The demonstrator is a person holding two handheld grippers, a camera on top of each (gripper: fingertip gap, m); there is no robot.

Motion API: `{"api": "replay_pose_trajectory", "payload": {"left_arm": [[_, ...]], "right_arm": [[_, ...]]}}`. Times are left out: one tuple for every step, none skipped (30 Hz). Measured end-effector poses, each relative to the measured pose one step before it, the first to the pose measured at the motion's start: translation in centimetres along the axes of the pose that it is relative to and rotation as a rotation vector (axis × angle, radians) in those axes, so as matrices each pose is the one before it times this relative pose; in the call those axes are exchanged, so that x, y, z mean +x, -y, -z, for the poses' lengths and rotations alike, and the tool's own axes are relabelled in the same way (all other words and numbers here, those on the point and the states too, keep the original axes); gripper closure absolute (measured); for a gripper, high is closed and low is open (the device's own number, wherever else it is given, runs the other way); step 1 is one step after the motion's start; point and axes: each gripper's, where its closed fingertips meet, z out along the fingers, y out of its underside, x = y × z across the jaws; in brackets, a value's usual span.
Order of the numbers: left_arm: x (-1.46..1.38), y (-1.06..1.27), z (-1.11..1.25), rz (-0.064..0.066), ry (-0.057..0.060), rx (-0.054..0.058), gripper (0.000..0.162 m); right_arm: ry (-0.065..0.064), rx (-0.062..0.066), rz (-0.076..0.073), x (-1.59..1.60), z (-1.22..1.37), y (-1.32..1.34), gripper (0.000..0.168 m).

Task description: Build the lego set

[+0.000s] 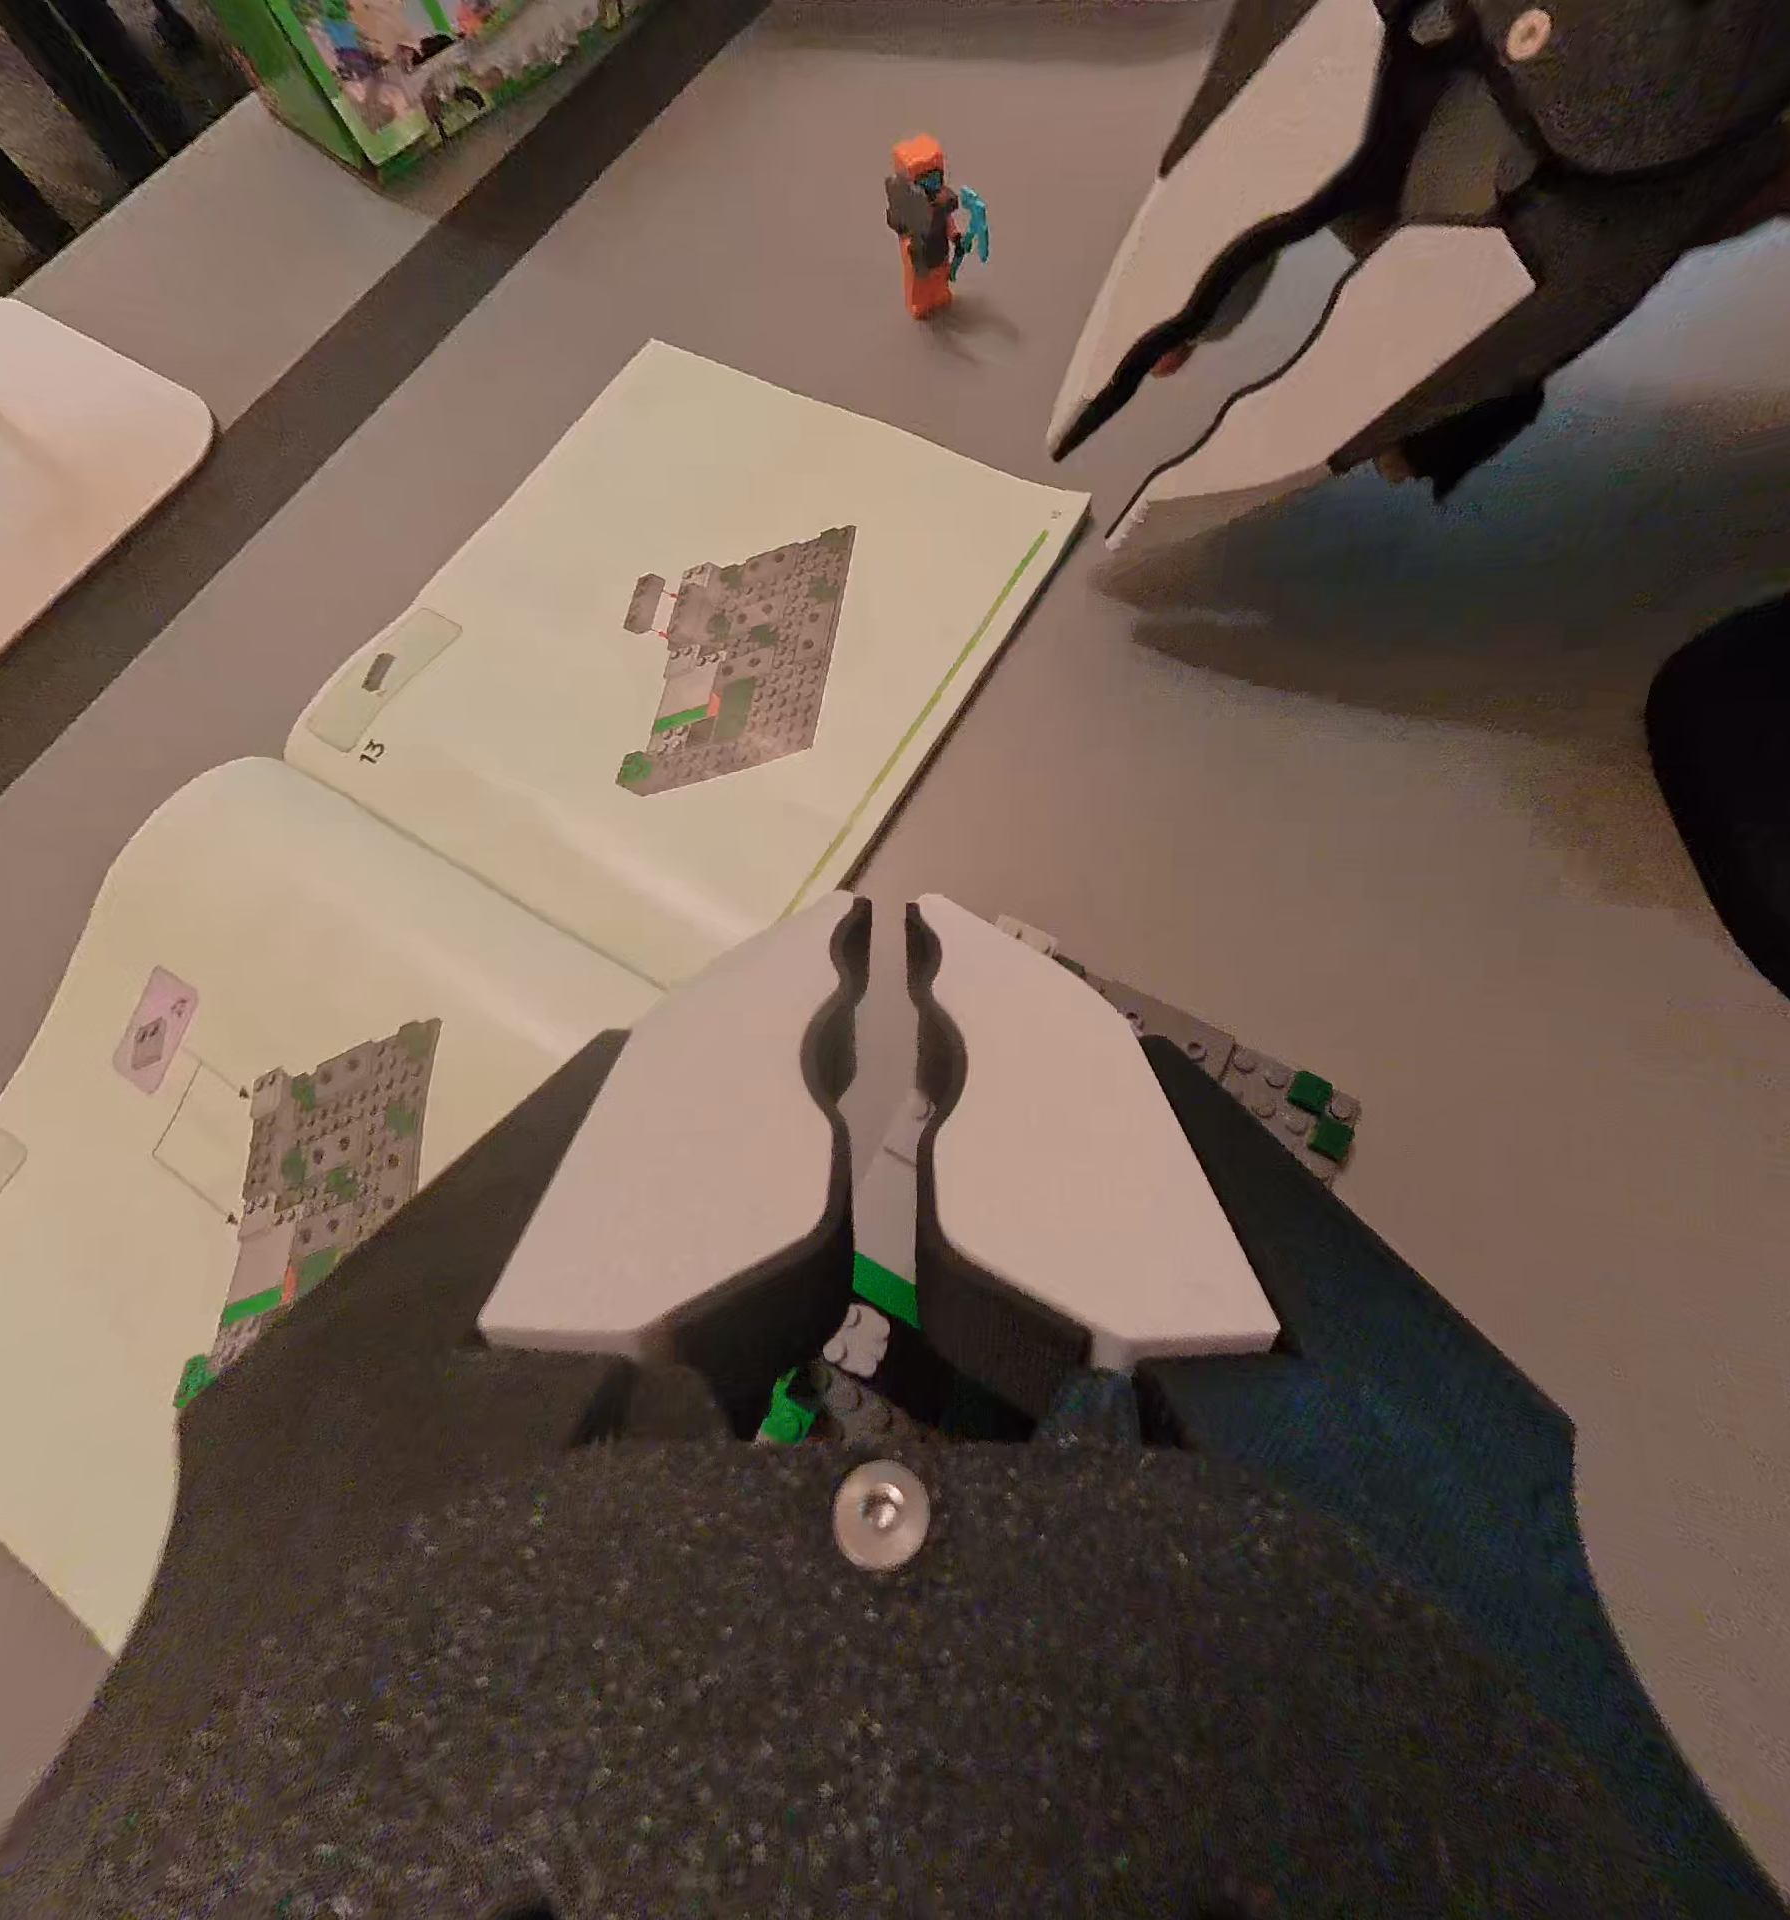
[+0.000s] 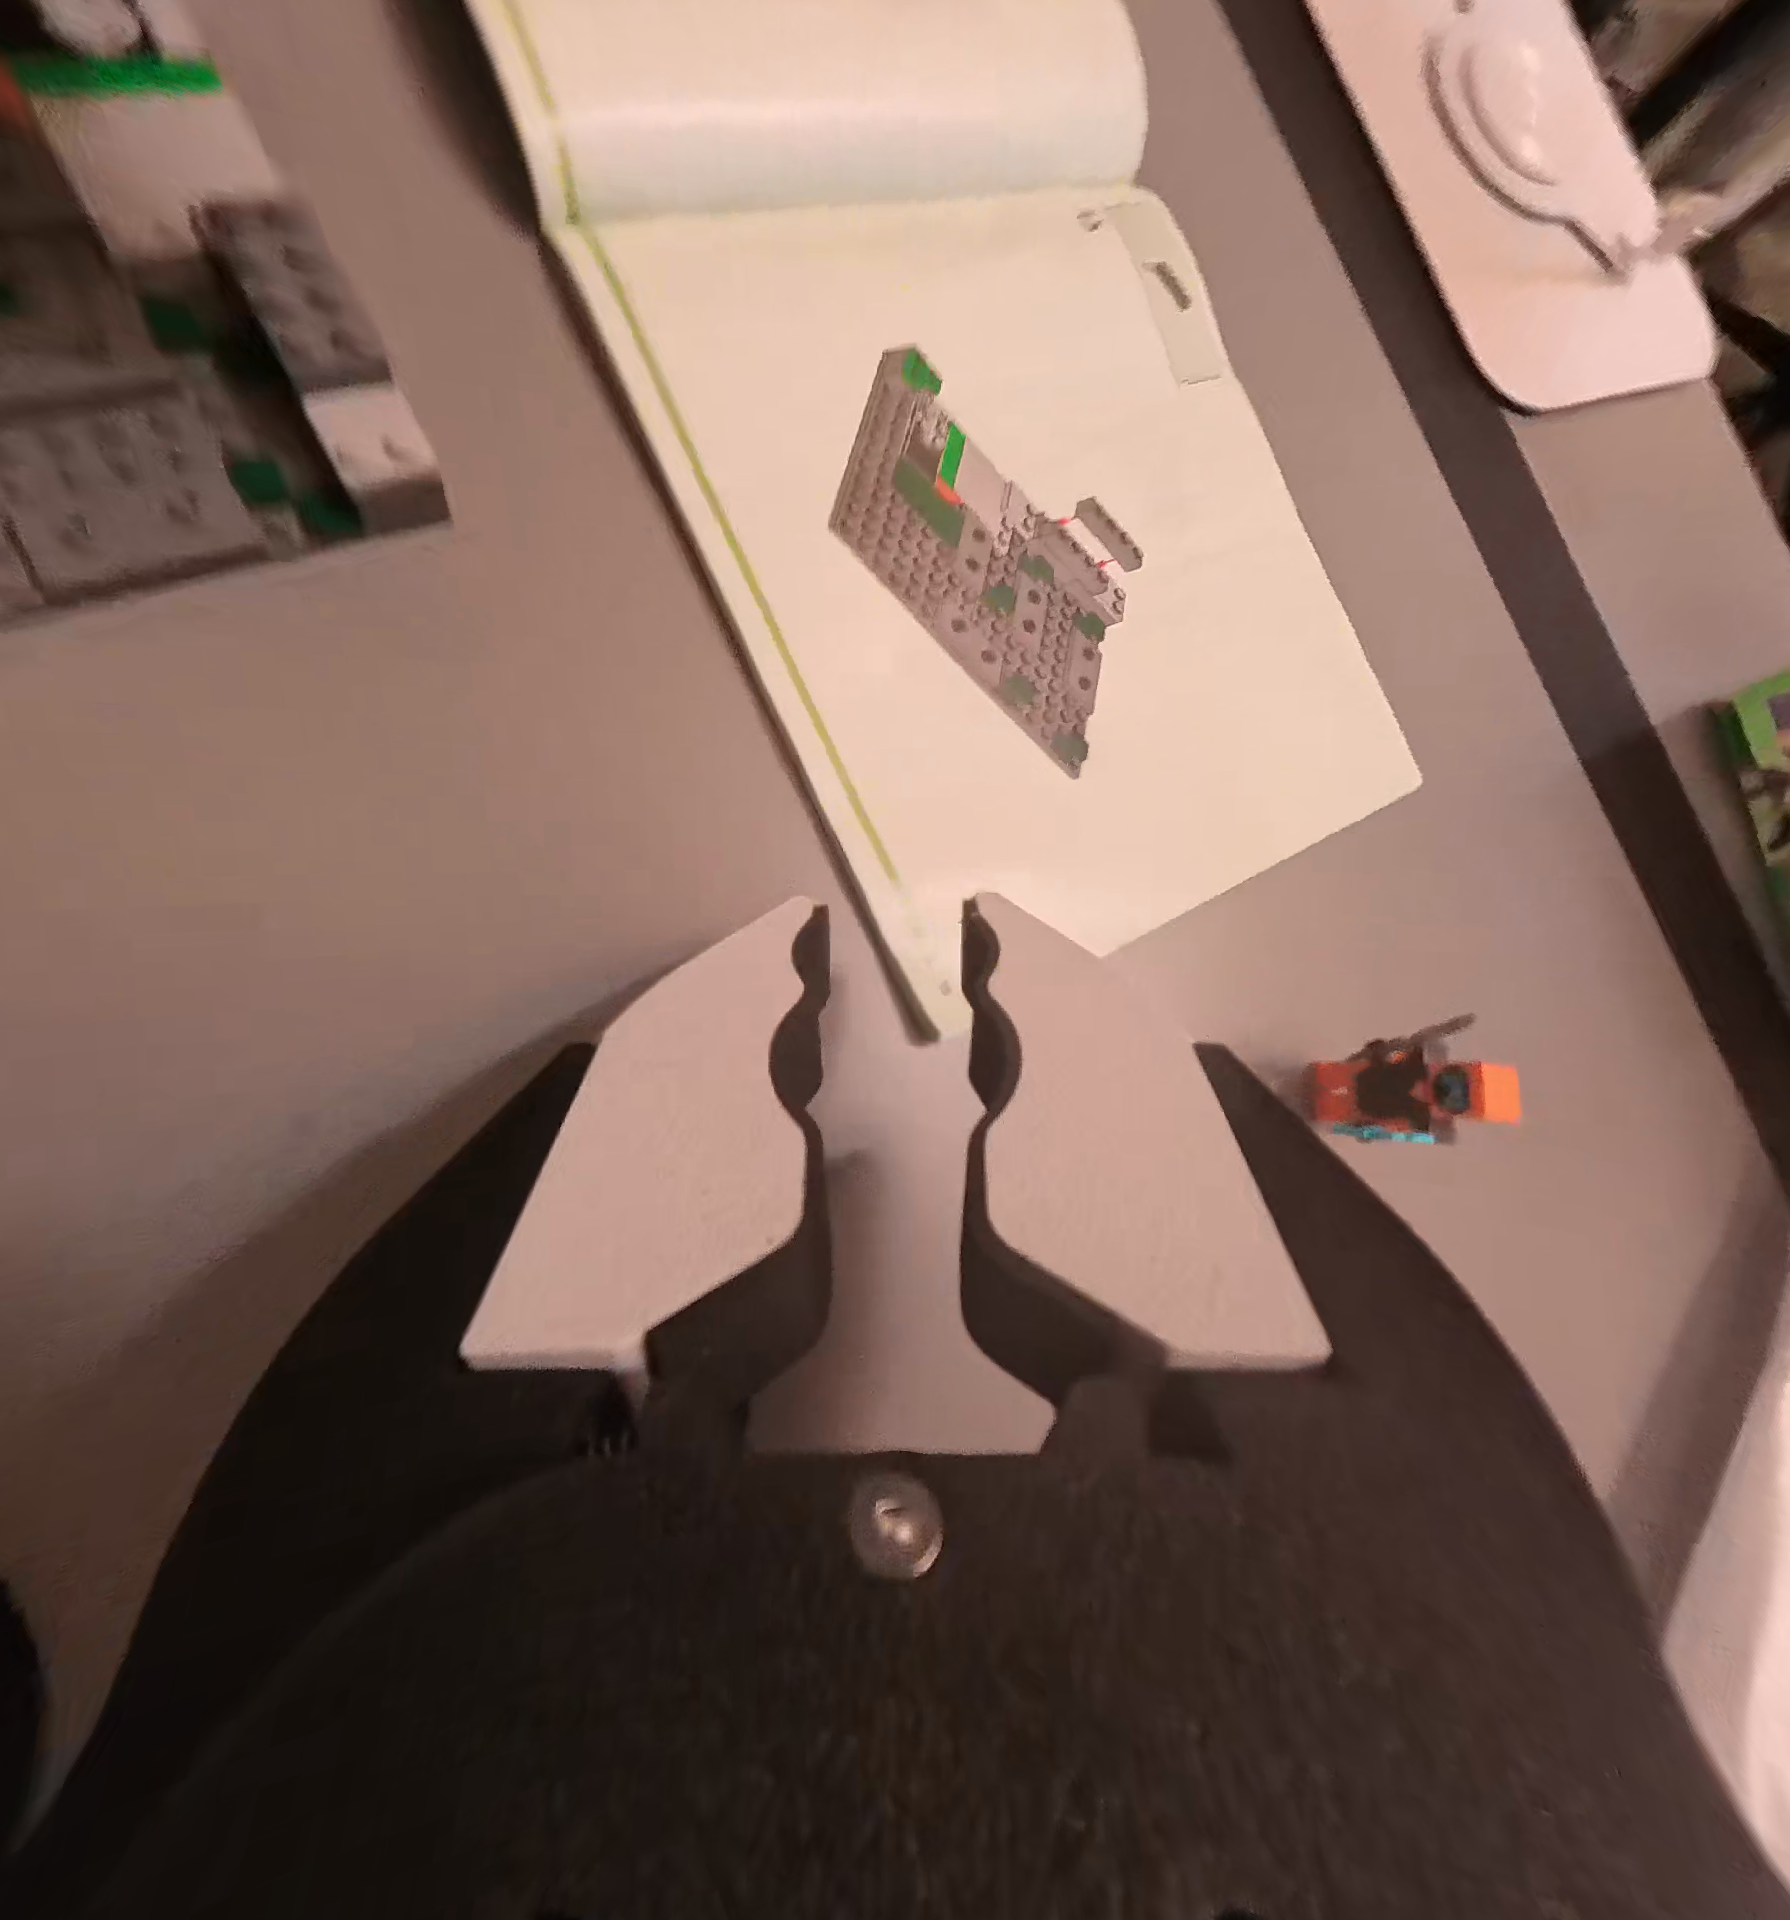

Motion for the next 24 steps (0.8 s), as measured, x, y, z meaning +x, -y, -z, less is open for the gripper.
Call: {"api": "replay_pose_trajectory", "payload": {"left_arm": [[0.021,-0.035,-0.336,-0.0012,-0.0011,-0.0095,0.156],[0.003,-0.053,-0.315,0.0003,-0.0006,-0.0099,0.156],[-0.028,-0.053,-0.3,0.0011,0.0012,-0.0104,0.156],[-0.057,-0.034,-0.283,-0.0003,0.0023,-0.0099,0.156],[-0.104,-0.026,-0.272,0.0008,0.0045,-0.0095,0.156],[-0.121,-0.008,-0.267,0.0026,0.0039,-0.0079,0.156],[-0.098,0.007,-0.267,0.0039,0.0015,-0.0078,0.155],[-0.108,0.029,-0.246,0.0038,0.0012,-0.006,0.155],[-0.126,0.05,-0.24,0.0028,0.0024,-0.0044,0.155],[-0.098,0.038,-0.237,0.0028,0.0015,-0.004,0.155],[-0.051,0.022,-0.247,0.0033,-0.0009,-0.0041,0.155],[-0.007,0.0,-0.233,0.0027,-0.0021,-0.0041,0.155],[0.019,-0.036,-0.218,0.0014,-0.0019,-0.0039,0.155],[0.034,-0.036,-0.198,0.0003,-0.002,-0.0035,0.155],[0.058,-0.053,-0.174,-0.0002,-0.0029,-0.0028,0.155],[0.074,-0.076,-0.152,0.0005,-0.004,-0.0029,0.155],[0.071,-0.091,-0.156,0.0003,-0.0046,-0.0038,0.155],[0.05,-0.085,-0.122,-0.0011,-0.0036,-0.0042,0.155],[0.033,-0.06,-0.109,-0.0023,-0.0026,-0.0027,0.155],[0.032,-0.019,-0.101,-0.0023,-0.0034,-0.0014,0.155],[0.024,0.011,-0.072,-0.001,-0.0032,-0.0009,0.155],[0.028,0.034,-0.059,-0.0004,-0.0029,0.0005,0.155],[0.053,0.061,-0.05,0.0,-0.004,0.0017,0.155],[0.07,0.067,-0.038,0.0002,-0.0049,0.0024,0.155]], "right_arm": [[0.0389,-0.0023,0.0383,0.272,-0.238,-0.484,0.143],[0.0441,-0.0027,0.0295,0.215,-0.261,-0.465,0.143],[0.0448,-0.001,0.0268,0.148,-0.242,-0.4,0.141],[0.0432,-0.0012,0.0264,0.111,-0.199,-0.332,0.141],[0.0409,-0.0049,0.0267,0.053,-0.163,-0.29,0.141],[0.0382,-0.0068,0.0265,0.017,-0.117,-0.232,0.14],[0.0341,-0.004,0.0242,0.012,-0.071,-0.122,0.14],[0.0298,-0.0024,0.0214,0.046,-0.042,-0.063,0.141],[0.0263,-0.0045,0.0196,0.068,-0.019,-0.073,0.141],[0.0245,-0.005,0.0179,0.059,-0.005,-0.064,0.141],[0.0253,-0.0016,0.0143,0.03,-0.004,-0.035,0.143],[0.0275,0.0003,0.0093,-0.049,-0.019,0.003,0.145],[0.0292,-0.0052,0.0063,-0.097,-0.047,-0.084,0.147],[0.0232,-0.0103,0.0057,-0.056,-0.077,-0.143,0.148],[0.019,-0.0082,0.0043,-0.024,-0.067,-0.126,0.149],[0.0219,-0.0024,-0.0004,-0.083,-0.037,-0.045,0.152],[0.022,-0.0008,-0.0049,-0.073,-0.031,-0.033,0.155],[0.0171,-0.0022,-0.0062,0.003,-0.017,-0.072,0.157],[0.0166,-0.0011,-0.0066,0.026,-0.036,-0.052,0.158],[0.0201,0.0013,-0.0094,-0.028,-0.014,0.003,0.158],[0.0235,0.0012,-0.0103,-0.077,0.014,0.029,0.161],[0.025,0.0007,-0.0103,-0.118,0.021,0.034,0.164],[0.0223,-0.0009,-0.012,-0.075,0.021,0.007,0.164],[0.0206,-0.0023,-0.0148,-0.023,0.002,-0.003,0.164]]}}
